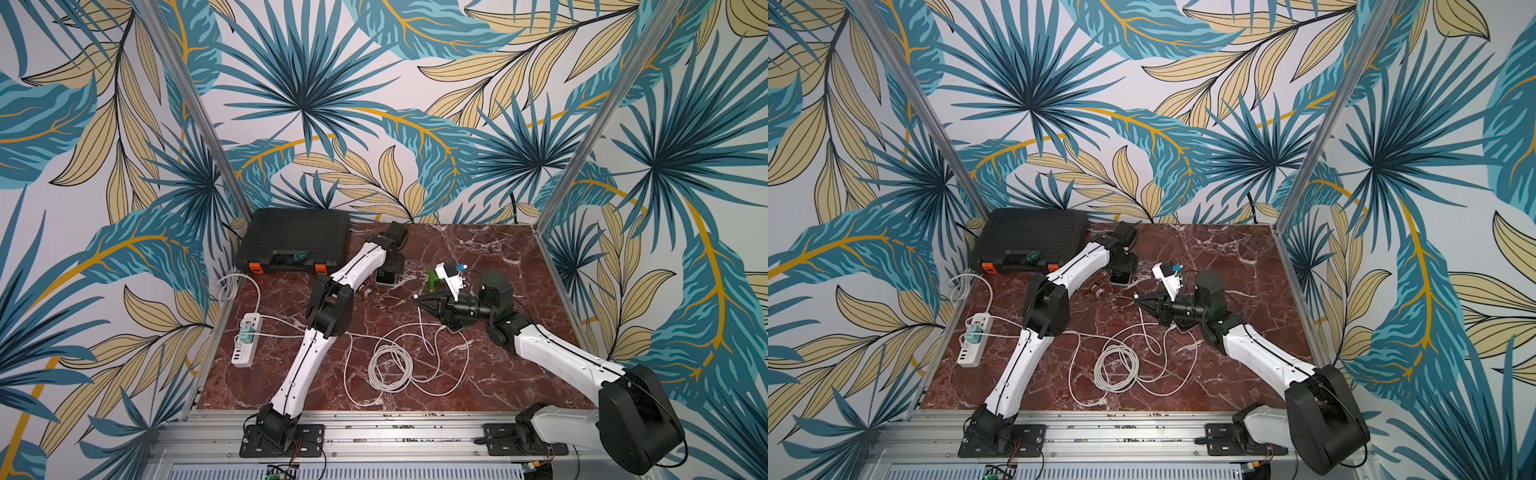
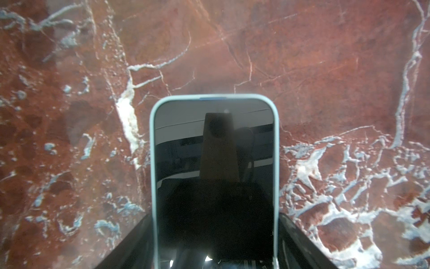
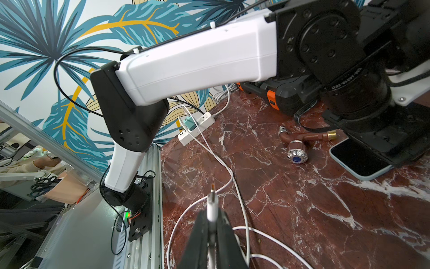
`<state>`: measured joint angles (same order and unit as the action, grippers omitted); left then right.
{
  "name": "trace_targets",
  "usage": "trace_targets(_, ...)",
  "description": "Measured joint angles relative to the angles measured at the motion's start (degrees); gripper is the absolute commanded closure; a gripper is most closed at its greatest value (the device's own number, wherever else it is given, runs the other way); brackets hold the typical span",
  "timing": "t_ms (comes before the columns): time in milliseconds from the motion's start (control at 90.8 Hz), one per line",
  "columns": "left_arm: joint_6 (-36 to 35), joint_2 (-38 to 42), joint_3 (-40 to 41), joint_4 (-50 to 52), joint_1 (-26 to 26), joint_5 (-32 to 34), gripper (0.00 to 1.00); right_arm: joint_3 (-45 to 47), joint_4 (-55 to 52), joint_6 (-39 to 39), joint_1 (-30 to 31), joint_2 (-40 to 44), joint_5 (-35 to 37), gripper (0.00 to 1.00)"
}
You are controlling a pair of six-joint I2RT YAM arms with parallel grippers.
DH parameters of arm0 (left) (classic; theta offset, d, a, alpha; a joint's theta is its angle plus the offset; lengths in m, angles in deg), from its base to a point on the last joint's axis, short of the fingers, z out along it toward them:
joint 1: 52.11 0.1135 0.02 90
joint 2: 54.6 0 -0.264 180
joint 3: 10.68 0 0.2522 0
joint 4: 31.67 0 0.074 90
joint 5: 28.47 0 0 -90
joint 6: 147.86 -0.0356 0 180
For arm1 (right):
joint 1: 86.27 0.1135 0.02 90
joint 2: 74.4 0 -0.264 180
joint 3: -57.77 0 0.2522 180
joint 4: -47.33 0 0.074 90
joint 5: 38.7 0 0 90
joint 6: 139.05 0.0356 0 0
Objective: Plug the charging cable into the phone
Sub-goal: Pick up the phone at the center of the board.
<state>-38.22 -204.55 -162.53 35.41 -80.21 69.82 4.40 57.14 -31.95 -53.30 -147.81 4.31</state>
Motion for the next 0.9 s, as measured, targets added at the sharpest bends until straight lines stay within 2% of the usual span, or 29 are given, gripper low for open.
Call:
trace_targets(176, -0.3, 1.4, 2.1, -1.3, 0.0, -0.7, 0.68, 0.0, 0.0, 0.0, 0.0, 0.0, 0.0, 1.0)
trace_targets(385, 1.3, 5.2, 3.6, -1.4, 0.0, -3.0, 0.69, 0.0, 0.1, 0.1, 0.0, 0.0, 0.1, 1.0)
trace_targets(474, 3.7, 11.8, 8.1, -2.9, -0.1, -3.9, 0.69, 0.0, 0.4, 0.7, 0.0, 0.0, 0.3, 1.0)
trace_targets(727, 14.3, 38.8, 22.3, -10.3, -1.6, -2.4, 0.71, 0.9, 4.0, 4.3, 0.7, -2.1, 2.8, 1.0)
trace_targets(903, 18.4, 48.2, 29.6, -14.4, -4.4, -0.4, 0.72, -1.0, 4.3, 5.9, 2.5, -7.5, 4.9, 1.0)
